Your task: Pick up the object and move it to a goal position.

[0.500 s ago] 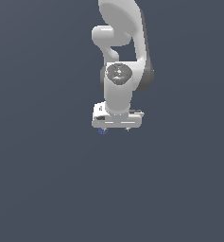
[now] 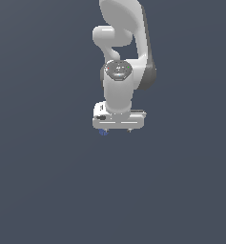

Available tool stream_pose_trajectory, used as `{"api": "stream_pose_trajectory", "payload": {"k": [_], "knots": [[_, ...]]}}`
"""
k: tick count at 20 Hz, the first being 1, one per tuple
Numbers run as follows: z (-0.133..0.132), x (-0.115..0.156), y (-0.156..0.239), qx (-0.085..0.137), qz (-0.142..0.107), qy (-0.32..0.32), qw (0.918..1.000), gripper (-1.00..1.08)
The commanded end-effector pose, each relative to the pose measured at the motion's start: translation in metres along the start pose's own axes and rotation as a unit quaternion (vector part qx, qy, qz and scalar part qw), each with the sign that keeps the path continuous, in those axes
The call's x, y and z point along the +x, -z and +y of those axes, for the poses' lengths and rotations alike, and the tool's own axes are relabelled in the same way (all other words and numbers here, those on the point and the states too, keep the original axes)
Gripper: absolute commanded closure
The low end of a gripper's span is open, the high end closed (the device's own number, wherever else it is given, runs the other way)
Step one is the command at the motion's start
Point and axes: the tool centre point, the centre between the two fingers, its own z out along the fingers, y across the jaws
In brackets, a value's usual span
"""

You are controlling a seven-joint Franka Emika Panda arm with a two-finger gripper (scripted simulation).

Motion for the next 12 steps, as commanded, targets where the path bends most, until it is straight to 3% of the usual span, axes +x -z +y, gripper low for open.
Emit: {"api": "stream_pose_trajectory", "payload": {"k": [1,12], "knots": [[-0.001,0.001,0.002,0.002,0.002,-0.002,1.0,-0.92],[0.017,-0.016,-0.013,-0.002,0.004,-0.043,0.9991,-0.92]]}}
